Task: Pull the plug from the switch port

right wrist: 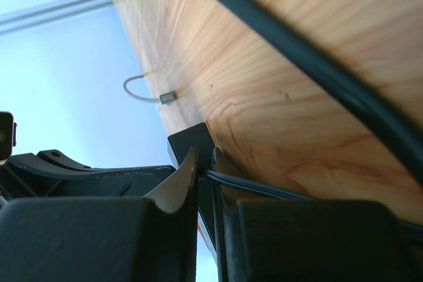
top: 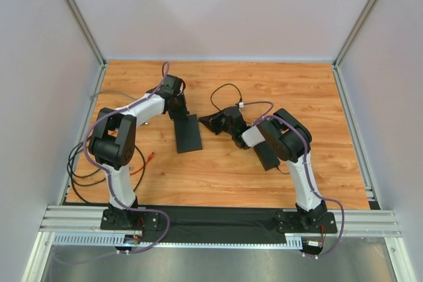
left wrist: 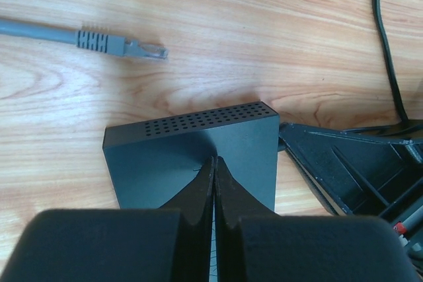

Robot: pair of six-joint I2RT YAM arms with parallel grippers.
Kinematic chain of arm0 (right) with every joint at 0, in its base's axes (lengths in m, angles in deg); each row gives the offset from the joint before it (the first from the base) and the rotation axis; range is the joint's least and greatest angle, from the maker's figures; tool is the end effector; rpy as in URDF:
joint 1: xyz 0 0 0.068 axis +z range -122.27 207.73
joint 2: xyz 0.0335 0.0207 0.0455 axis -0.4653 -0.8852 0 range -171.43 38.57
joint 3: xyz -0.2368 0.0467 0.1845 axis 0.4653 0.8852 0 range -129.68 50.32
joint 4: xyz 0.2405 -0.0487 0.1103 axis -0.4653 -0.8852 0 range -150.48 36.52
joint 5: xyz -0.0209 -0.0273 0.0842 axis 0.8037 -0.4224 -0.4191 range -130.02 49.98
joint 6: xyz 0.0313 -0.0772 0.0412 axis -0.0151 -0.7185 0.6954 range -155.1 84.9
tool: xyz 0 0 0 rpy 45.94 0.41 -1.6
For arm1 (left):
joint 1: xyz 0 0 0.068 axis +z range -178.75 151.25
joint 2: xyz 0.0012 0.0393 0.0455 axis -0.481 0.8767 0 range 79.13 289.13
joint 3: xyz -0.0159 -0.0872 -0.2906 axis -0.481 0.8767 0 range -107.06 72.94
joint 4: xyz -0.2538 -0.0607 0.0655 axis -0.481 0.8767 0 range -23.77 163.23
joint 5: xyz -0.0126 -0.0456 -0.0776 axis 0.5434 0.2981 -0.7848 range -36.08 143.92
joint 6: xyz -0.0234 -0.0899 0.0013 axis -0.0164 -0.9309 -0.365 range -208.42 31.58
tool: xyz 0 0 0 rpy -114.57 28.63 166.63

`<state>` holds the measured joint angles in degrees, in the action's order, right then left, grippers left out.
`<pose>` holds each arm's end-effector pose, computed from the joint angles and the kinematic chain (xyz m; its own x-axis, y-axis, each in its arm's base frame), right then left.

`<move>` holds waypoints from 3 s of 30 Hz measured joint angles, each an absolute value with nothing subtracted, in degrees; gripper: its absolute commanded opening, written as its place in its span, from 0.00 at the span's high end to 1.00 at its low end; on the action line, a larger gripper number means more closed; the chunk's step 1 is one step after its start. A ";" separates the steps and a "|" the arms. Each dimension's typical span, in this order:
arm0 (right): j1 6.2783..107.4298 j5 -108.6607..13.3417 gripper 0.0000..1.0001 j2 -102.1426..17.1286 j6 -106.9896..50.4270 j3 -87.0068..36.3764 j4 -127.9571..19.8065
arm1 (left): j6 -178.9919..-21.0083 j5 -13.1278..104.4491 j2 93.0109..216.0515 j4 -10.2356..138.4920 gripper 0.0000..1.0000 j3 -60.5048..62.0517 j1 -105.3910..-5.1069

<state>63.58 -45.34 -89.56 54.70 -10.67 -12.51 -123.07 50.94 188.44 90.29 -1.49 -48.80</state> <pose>0.3987 0.2977 0.0670 -0.6519 0.7574 0.0378 0.3553 0.2609 0.8976 0.4128 -0.1552 0.1624 -0.8710 -0.2865 -0.3991 -0.1550 0.9312 -0.3300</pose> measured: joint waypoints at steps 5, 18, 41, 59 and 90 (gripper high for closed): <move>63.54 -42.17 1.00 -87.95 56.67 -9.19 -13.91 | -123.36 49.41 189.73 90.20 1.00 -3.02 -48.85; 63.12 -41.87 1.00 -87.09 57.41 -9.14 -16.18 | -124.52 48.38 190.28 90.05 1.00 -3.48 -48.74; 61.92 -42.32 1.00 -86.52 57.04 -7.44 -14.56 | -126.13 47.20 190.56 87.75 1.00 -3.06 -48.98; 57.97 -40.40 1.00 -83.68 57.59 -1.97 -12.27 | -126.83 46.39 190.58 86.72 1.00 -2.67 -49.09; 50.01 -26.43 0.96 -61.94 20.61 -3.42 -47.72 | -123.80 51.62 166.80 64.67 1.00 28.80 -49.42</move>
